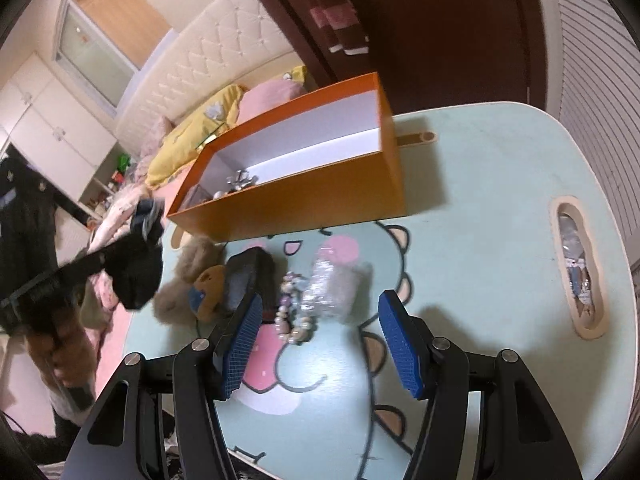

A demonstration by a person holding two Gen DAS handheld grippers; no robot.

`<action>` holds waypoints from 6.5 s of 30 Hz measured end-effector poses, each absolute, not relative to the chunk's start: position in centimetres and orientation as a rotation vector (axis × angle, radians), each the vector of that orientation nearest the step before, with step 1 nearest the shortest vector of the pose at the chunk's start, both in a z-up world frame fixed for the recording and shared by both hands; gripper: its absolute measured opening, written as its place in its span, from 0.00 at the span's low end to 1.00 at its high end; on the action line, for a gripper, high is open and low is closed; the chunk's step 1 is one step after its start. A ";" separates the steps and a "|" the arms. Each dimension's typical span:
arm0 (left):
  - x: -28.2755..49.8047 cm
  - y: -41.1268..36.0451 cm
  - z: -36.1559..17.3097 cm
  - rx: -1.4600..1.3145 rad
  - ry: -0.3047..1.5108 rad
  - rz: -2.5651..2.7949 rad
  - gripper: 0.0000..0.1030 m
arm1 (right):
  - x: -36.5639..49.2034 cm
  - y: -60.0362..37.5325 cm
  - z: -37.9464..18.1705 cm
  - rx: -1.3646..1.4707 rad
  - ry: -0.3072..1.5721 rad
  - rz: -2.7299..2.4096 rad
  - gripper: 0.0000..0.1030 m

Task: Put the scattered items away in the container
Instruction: 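Lift the black lace cloth onto the table with the left gripper while the right gripper reaches into the box, then grasp the cartoon figure keychain in the box and lift it with the right gripper, then set the figure keychain on the table with the right gripper, then grasp the brown printed carton in the box and lift it with the right gripper, then lift the silver stand with the left gripper while the right gripper holds the carton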

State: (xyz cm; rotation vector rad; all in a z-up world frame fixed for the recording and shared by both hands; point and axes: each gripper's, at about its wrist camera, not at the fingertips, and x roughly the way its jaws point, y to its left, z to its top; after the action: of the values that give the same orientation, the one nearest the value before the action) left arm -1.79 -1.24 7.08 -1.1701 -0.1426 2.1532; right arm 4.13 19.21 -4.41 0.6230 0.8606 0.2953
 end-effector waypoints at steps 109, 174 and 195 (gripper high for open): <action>-4.0 0.4 8.3 -1.124 0.025 2.364 0.37 | 8.0 26.8 -5.5 0.573 1.067 0.353 0.37; -3.5 -6.6 5.1 -1.243 -0.216 2.452 0.54 | 18.4 22.3 4.4 0.481 0.914 0.409 0.57; -10.6 9.0 6.8 -1.211 0.517 2.259 0.46 | 6.6 23.1 -1.5 0.698 0.800 0.494 0.59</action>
State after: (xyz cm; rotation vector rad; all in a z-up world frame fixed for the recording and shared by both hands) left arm -10.63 9.04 6.85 -1.2106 0.5173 2.2593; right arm 6.64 23.08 -1.45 0.6979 0.7999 0.4942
